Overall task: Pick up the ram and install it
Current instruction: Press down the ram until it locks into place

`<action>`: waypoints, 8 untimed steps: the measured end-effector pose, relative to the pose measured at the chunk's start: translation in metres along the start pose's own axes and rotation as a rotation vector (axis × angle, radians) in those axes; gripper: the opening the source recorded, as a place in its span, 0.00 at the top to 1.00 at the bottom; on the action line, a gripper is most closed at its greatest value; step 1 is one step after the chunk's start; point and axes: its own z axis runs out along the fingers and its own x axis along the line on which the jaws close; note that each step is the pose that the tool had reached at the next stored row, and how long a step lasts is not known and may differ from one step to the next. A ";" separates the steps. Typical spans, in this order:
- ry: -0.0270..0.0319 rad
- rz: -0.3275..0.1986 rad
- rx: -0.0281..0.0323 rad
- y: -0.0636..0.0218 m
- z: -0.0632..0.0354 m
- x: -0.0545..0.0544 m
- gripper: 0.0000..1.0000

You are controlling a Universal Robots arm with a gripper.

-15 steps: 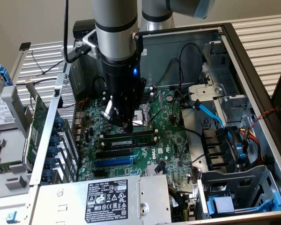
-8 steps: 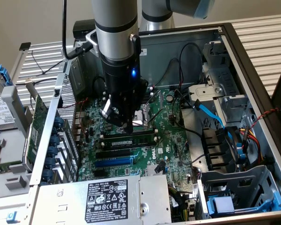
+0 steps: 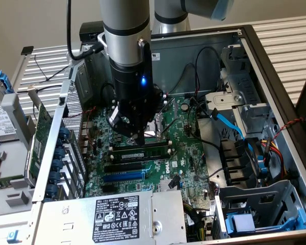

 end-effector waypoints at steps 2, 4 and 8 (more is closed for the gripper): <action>-0.0001 0.033 0.0000 0.0000 0.0001 0.000 0.90; -0.0002 0.064 0.0001 0.0000 0.0001 0.000 0.90; -0.0003 0.127 0.0002 0.0000 0.0003 0.000 0.90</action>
